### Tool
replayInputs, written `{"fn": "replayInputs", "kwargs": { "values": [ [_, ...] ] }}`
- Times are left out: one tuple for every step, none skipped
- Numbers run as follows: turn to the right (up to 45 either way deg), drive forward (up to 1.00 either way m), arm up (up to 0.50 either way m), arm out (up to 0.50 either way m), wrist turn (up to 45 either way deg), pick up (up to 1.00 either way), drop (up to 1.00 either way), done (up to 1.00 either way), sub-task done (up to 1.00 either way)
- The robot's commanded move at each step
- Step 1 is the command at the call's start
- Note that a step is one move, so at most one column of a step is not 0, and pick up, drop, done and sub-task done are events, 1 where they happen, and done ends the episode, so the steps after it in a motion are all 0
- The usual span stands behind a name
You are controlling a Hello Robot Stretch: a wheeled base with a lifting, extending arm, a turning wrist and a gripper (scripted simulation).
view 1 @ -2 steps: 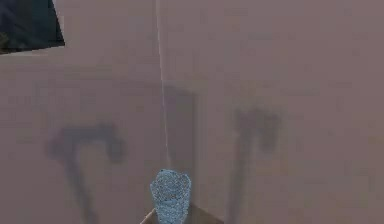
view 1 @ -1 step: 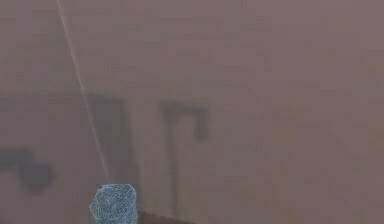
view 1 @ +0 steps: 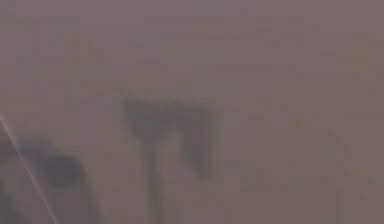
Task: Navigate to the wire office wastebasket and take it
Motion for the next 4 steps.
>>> {"fn": "replayInputs", "kwargs": {
  "values": [
    [-45.0,0.00,0.00,0.00,0.0,0.00,0.00,0.00,0.00],
    [-45.0,0.00,0.00,0.00,0.0,0.00,0.00,0.00,0.00],
    [-45.0,0.00,0.00,0.00,0.0,0.00,0.00,0.00,0.00],
    [0.0,0.00,0.08,0.00,0.0,0.00,0.00,0.00,0.00]
  ]
}}
